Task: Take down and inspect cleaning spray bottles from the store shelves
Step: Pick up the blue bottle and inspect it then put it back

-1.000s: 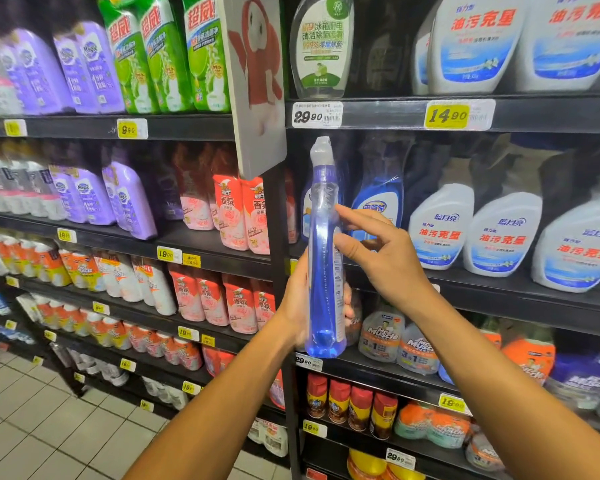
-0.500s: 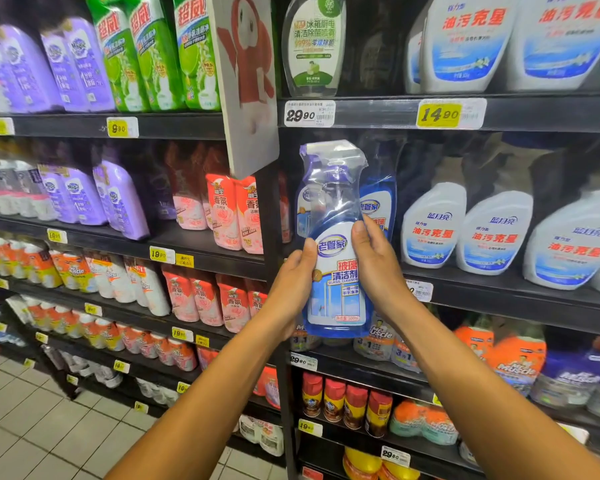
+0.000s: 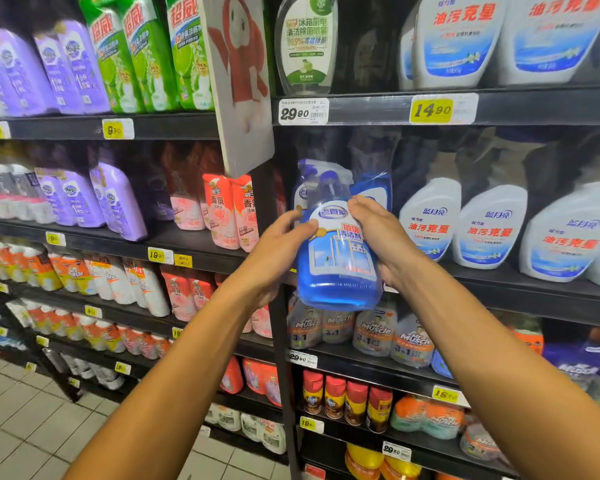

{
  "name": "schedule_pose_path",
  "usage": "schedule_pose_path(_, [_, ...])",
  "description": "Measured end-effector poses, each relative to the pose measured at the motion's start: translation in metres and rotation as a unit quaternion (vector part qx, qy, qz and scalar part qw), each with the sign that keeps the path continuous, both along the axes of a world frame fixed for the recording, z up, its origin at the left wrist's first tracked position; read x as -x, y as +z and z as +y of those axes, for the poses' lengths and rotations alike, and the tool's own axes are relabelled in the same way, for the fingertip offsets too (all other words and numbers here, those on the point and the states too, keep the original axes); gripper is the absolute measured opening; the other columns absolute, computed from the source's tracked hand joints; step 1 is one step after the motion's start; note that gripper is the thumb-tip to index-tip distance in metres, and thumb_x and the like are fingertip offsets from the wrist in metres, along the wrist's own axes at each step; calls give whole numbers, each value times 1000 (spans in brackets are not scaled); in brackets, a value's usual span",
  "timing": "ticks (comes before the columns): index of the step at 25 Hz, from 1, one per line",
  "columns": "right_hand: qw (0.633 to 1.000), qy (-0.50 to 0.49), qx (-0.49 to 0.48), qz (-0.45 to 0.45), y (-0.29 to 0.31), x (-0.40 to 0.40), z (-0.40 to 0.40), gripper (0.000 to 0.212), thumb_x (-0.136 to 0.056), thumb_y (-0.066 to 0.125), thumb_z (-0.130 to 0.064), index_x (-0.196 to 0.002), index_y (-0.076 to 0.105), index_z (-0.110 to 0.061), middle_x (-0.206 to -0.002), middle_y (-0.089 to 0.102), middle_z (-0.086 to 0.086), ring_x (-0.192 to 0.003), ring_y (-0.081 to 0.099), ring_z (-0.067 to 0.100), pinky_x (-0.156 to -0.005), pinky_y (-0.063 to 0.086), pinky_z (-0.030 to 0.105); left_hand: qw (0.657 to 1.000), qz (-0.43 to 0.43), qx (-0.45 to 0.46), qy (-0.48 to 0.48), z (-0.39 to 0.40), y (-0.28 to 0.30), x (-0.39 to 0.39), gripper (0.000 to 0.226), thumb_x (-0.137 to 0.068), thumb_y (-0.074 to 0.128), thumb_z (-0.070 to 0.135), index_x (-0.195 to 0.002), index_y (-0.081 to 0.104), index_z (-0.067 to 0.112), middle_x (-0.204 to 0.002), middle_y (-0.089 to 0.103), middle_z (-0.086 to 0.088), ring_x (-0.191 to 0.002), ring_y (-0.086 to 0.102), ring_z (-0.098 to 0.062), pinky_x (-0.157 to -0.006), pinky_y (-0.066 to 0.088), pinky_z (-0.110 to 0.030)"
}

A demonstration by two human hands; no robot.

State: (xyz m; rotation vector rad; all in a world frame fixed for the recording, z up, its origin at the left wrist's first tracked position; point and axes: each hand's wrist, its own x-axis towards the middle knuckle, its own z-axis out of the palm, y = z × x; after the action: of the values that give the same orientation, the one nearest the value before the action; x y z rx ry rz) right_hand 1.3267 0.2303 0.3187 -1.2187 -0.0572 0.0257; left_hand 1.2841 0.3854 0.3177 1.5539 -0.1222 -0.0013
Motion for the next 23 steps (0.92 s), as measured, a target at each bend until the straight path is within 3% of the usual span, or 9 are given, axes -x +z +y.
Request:
schedule_pose_path(2, [999, -1, 39, -8, 8, -3, -1, 11, -101, 54, -18, -108, 61, -16, -96, 67, 5, -80, 67, 18, -71, 60, 28, 1000, -17, 10, 20, -4, 9, 1, 27, -97, 57, 26, -123, 56, 20, -116, 70, -5, -96, 70, -20, -74, 57, -41])
schedule_pose_path(5, [993, -10, 114, -1, 17, -4, -3, 17, -99, 56, -21, -82, 57, -21, -80, 58, -5, -63, 56, 5, -48, 49, 13, 999, -41, -4, 34, -9, 21, 3, 30, -99, 53, 26, -119, 62, 5, -116, 69, -20, -92, 68, -24, -71, 56, -38])
schedule_pose_path(9, [994, -9, 108, 2, 17, -6, -2, 18, -99, 56, -23, -81, 56, -21, -78, 57, -4, -61, 55, 7, -46, 48, 14, 998, -48, -23, 40, -9, 25, 4, 29, -101, 50, 27, -113, 63, 5, -107, 71, -18, -91, 68, -26, -75, 55, -42])
schedule_pose_path(12, [997, -3, 81, 6, 12, -8, -1, 13, -100, 55, -21, -87, 59, -21, -88, 63, 2, -64, 60, 9, -50, 52, 14, 996, -64, -45, 33, -6, 21, 5, 18, -101, 50, 29, -106, 65, 21, -109, 72, -9, -91, 71, -20, -61, 59, -30])
schedule_pose_path(13, [999, 18, 46, 14, 11, -7, 0, 8, -100, 55, -21, -95, 60, -20, -97, 66, 5, -73, 66, 15, -60, 57, 21, 996, -62, -50, 27, -3, 18, 7, 16, -100, 50, 29, -109, 63, 25, -110, 71, -6, -86, 71, -17, -53, 56, -28])
schedule_pose_path(15, [998, 49, -23, 18, 5, -7, 0, 19, -101, 54, -20, -119, 59, -22, -113, 70, 8, -91, 73, 25, -74, 61, 38, 997, -45, -59, 1, 2, 9, 9, 29, -100, 52, 29, -129, 55, 27, -111, 70, -1, -75, 72, -12, -44, 51, -25])
schedule_pose_path(17, [999, 41, -12, -21, -3, -8, -2, 29, -101, 54, -19, -129, 56, -28, -105, 75, 2, -90, 75, 23, -66, 60, 37, 997, -29, -63, -33, 8, -3, 9, 44, -100, 54, 27, -142, 41, 29, -102, 73, 5, -75, 74, -15, -41, 51, -27])
schedule_pose_path(20, [997, 32, 20, -62, -18, -6, -3, 28, -101, 54, -19, -126, 58, -31, -102, 76, 3, -87, 75, 21, -65, 59, 35, 995, -28, -78, -62, 14, -19, 10, 54, -100, 53, 23, -147, 29, 34, -88, 76, 8, -78, 74, -16, -43, 56, -34])
schedule_pose_path(23, [994, 34, 44, -96, -31, -3, -3, 25, -100, 55, -16, -118, 61, -33, -95, 78, -1, -86, 74, 18, -71, 58, 34, 992, -31, -106, -69, 20, -34, 9, 64, -101, 51, 15, -152, 18, 37, -92, 74, -2, -86, 71, -22, -64, 59, -51])
